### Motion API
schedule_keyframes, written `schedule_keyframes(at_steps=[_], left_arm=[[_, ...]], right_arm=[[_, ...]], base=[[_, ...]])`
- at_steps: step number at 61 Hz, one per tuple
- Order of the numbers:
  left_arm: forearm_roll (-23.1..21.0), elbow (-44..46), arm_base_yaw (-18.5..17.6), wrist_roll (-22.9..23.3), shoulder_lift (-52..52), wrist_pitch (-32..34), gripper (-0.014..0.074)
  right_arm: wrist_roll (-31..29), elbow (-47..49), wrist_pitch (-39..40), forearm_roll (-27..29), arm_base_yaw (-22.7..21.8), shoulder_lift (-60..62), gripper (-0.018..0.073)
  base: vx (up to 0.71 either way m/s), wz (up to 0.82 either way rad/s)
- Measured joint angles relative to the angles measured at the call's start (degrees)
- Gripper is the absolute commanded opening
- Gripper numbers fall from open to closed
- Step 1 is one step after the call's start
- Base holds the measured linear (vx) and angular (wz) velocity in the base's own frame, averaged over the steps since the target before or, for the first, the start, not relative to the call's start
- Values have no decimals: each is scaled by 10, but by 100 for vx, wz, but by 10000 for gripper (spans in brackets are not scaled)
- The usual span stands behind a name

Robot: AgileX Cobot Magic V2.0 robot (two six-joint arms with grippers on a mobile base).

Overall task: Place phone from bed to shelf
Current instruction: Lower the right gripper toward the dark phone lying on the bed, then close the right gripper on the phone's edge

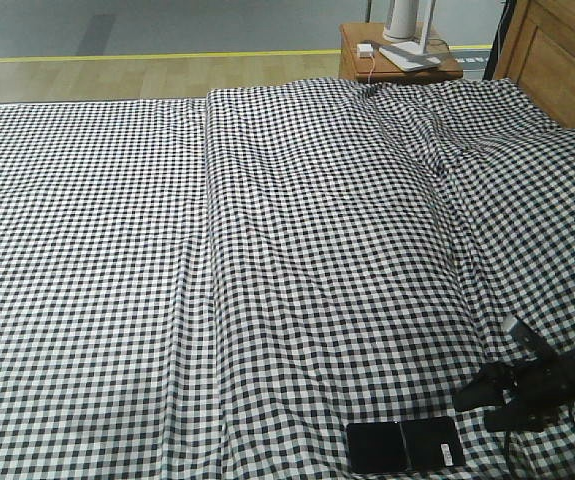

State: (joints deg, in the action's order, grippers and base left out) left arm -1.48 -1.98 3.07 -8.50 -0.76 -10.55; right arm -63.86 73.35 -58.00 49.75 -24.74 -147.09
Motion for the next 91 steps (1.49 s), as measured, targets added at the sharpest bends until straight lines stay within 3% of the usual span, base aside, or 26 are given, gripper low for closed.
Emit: schedule_keyframes(at_steps=[20,44,91], left_arm=[[0,0,0,0,0,0,1],[0,0,0,0,0,0,1],[0,0,0,0,0,0,1]], right_arm=[[-72,7,10,78,0,-67,594],[-73,53,11,86,5,-120,594],[-86,71,1,97,92,-133,570]], base=[[0,0],[0,0],[0,0]])
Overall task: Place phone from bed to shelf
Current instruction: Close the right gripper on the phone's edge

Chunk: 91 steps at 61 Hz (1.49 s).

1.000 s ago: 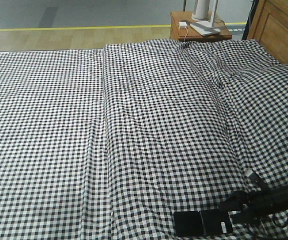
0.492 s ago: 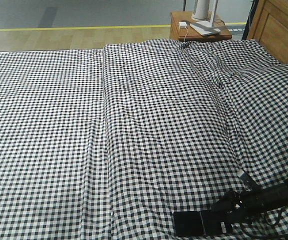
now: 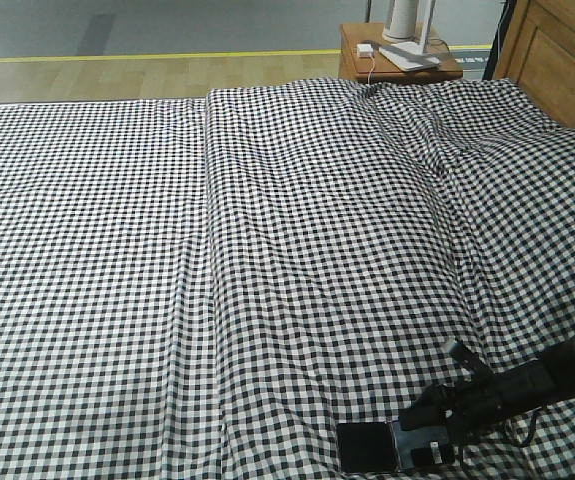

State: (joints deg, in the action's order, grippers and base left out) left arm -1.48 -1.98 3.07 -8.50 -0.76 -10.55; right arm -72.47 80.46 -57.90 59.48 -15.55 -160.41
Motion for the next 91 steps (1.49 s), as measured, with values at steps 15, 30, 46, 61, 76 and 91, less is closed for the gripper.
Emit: schedule_keyframes(at_steps=[15,30,46,61,76,91], left_arm=[[0,0,0,0,0,0,1],[0,0,0,0,0,0,1],[0,0,0,0,0,0,1],[0,0,0,0,0,0,1],[0,0,0,0,0,0,1],[0,0,0,0,0,0,1]], right_arm=[[-5,0,-1,-4,0,0,404],[-13,0,-2,-37,0,0,40],[-35,0,-19,-50,0,0,-11],[-63,0,-59,-50,0,0,-10],[-70,0,-69,-57,0,34,-10],[-73,0,-70,-61,0,81,-10]], base=[[0,0],[0,0],[0,0],[0,0],[0,0],[0,0]])
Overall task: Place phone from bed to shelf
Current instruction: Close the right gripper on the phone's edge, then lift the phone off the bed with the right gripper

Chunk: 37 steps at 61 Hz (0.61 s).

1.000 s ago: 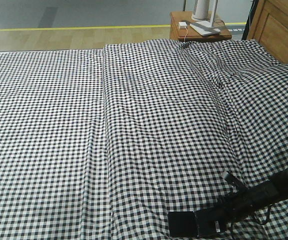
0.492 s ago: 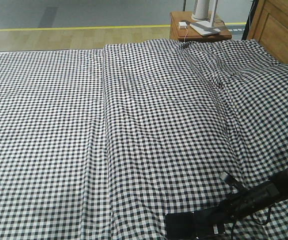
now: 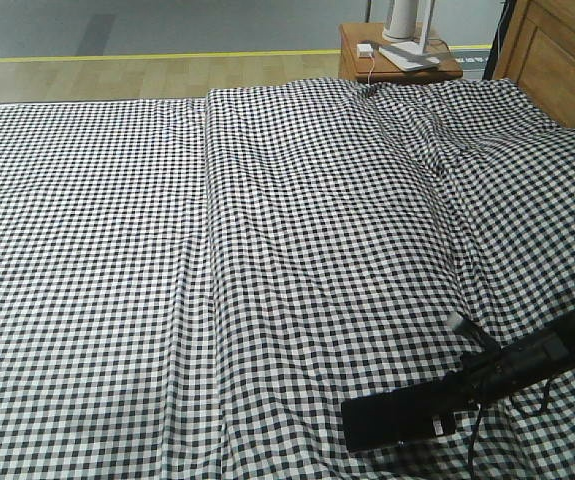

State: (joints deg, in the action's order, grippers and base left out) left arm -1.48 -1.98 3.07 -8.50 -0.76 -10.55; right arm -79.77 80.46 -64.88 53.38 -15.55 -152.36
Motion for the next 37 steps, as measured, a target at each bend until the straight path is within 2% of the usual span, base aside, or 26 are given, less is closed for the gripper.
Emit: schedule_keyframes(at_steps=[32,37], left_arm=[[0,0,0,0,0,0,1],[0,0,0,0,0,0,1]], right_arm=[[87,-6,-10,-9,0,199,-4],[92,-24,-10,4,0,244,-4]], base=[[0,0],[0,0]])
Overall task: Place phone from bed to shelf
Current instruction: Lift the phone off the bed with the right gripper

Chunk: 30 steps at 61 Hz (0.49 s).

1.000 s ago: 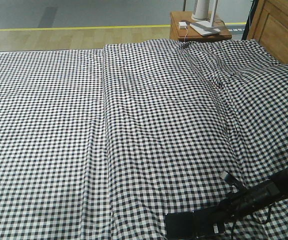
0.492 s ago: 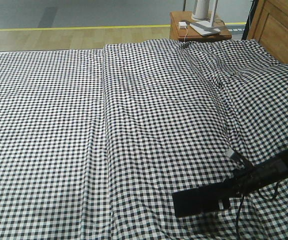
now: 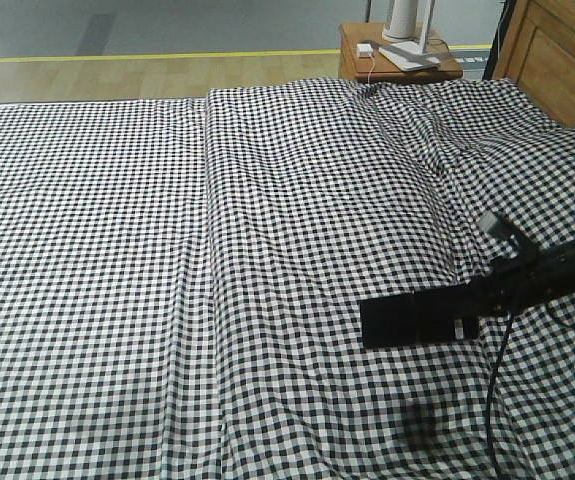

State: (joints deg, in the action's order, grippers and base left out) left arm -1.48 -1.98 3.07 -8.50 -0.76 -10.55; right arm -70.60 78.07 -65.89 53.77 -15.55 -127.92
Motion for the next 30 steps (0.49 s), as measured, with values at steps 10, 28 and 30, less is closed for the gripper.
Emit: schedule_keyframes(at_steps=[10,28,30], left_arm=[[0,0,0,0,0,0,1],[0,0,0,0,0,0,1],[0,0,0,0,0,0,1]], right_arm=[[-44,-81,-6,38,0,99,-3],[-32,-156,-8,106,1,263,-3],[-30,-161,-9,109,1,281,-3]], base=[[0,0],[0,0],[0,0]])
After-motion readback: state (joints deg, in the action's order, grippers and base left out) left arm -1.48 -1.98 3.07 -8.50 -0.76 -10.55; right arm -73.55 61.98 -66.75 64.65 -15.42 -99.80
